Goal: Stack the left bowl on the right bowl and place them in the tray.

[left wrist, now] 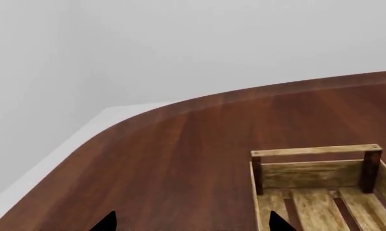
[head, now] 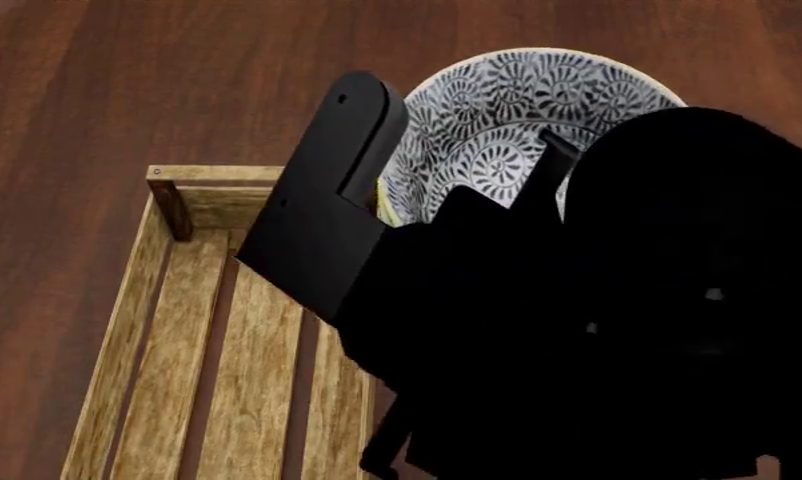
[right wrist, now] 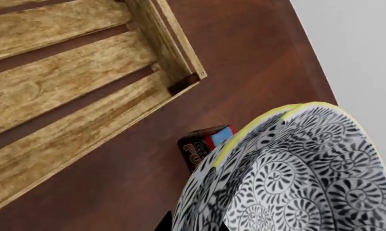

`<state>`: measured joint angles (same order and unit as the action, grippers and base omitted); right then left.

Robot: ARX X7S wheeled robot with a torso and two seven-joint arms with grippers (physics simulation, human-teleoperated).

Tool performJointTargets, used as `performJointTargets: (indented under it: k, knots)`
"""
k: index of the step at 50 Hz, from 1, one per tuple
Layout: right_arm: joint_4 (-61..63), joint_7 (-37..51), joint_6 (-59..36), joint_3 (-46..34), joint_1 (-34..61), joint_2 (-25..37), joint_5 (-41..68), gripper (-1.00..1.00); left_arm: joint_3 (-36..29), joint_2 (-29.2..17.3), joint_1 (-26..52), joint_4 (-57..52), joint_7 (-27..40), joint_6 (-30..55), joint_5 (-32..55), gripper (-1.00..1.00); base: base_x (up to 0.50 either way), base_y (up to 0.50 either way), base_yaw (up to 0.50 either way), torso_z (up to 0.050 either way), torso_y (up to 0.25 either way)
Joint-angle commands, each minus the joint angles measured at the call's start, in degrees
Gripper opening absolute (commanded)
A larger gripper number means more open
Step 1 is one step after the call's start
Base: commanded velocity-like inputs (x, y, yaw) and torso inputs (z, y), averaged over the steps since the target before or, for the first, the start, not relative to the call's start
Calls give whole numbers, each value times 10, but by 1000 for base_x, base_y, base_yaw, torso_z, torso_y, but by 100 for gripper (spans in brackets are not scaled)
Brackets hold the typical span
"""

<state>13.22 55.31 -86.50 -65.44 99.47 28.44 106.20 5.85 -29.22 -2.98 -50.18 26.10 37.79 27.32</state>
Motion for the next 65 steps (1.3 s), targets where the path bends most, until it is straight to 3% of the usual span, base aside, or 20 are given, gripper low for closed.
performJointTargets:
  k: [1,13,20,65]
  knots:
    - [-2,-165,17,-10,-6,-38,-162,-100,11,-2,-10,-1,2,-5,4,100,0,0,0,0,0]
    - [-45,-332,99,-76,-2,-70,-317,-100,11,-6,-3,-7,8,5,10,100,0,0,0,0,1]
    - [-75,-387,136,-109,-6,-98,-363,-100,13,-5,-11,3,4,-7,7,100,0,0,0,2,1]
    - [-211,-543,276,-206,-49,-227,-486,-100,40,-11,-38,11,4,-31,16,100,0,0,0,0,1]
